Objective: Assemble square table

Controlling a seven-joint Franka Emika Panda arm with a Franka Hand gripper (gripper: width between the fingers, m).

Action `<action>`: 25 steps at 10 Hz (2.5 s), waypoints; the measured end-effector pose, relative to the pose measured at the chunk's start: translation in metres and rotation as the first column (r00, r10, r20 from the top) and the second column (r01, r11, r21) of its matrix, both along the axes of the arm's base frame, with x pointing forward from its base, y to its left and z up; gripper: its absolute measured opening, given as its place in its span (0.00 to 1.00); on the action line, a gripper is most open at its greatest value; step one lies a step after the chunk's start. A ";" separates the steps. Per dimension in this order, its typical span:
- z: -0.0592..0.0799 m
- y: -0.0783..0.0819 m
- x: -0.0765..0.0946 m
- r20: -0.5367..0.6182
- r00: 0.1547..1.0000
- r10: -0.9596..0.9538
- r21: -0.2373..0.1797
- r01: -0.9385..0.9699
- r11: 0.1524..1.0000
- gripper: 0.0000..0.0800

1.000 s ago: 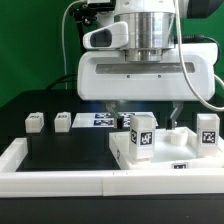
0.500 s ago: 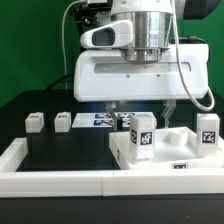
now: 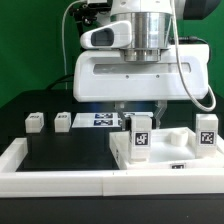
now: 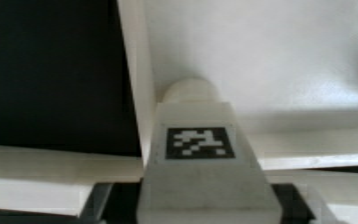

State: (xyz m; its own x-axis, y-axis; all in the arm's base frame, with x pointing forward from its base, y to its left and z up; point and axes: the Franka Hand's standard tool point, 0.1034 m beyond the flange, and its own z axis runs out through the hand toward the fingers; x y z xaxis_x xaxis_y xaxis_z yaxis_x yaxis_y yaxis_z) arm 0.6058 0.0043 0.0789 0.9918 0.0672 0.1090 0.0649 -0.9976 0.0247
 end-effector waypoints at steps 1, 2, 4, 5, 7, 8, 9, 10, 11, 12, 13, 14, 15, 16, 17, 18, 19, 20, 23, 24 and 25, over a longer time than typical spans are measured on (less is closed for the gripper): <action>0.000 0.000 0.000 0.001 0.996 -0.087 0.012 0.087 0.996 0.36; 0.000 -0.001 0.000 0.004 0.982 -0.191 0.029 0.191 0.981 0.36; -0.001 -0.001 0.001 0.015 0.921 -0.390 0.058 0.388 0.920 0.36; -0.001 -0.001 0.001 0.009 0.878 -0.479 0.073 0.477 0.876 0.36; -0.001 -0.003 0.001 -0.006 0.779 -0.626 0.104 0.623 0.775 0.36; -0.001 -0.003 0.001 -0.020 0.702 -0.712 0.122 0.709 0.695 0.36; -0.001 -0.001 0.001 -0.035 0.604 -0.796 0.134 0.792 0.595 0.36; -0.002 0.002 0.000 -0.046 0.530 -0.847 0.137 0.843 0.520 0.36; -0.002 0.003 0.001 -0.058 0.435 -0.899 0.138 0.895 0.424 0.36; -0.002 0.003 0.001 -0.069 0.347 -0.935 0.136 0.932 0.336 0.36; -0.002 0.003 0.001 -0.075 0.318 -0.945 0.139 0.942 0.306 0.36; -0.002 0.003 0.001 -0.078 0.300 -0.951 0.140 0.947 0.288 0.36; -0.002 0.003 0.001 -0.072 0.344 -0.936 0.138 0.933 0.333 0.49; -0.002 0.001 0.001 -0.064 0.405 -0.912 0.135 0.909 0.395 0.71; -0.002 0.001 0.001 -0.061 0.417 -0.907 0.136 0.903 0.407 0.71; -0.001 0.001 0.002 -0.046 0.509 -0.859 0.131 0.856 0.500 0.79; -0.001 0.003 0.002 -0.025 0.654 -0.756 0.116 0.753 0.647 0.81; -0.001 0.004 0.002 -0.021 0.695 -0.719 0.112 0.716 0.689 0.81; -0.002 0.006 0.001 -0.013 0.878 -0.478 0.074 0.478 0.875 0.81; -0.001 0.008 0.002 -0.011 0.921 -0.391 0.059 0.390 0.919 0.81; 0.000 0.010 0.002 -0.006 0.946 -0.324 0.047 0.324 0.945 0.81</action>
Offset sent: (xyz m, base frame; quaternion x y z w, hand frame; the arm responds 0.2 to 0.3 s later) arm -0.0061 -0.0078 -0.0001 -0.0119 0.0188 0.2917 0.9562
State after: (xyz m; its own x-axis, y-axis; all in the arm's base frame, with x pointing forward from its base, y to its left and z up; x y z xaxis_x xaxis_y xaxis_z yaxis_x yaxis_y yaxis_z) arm 0.6078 0.0141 0.0789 0.9589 -0.2630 0.1060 -0.2621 -0.9648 -0.0229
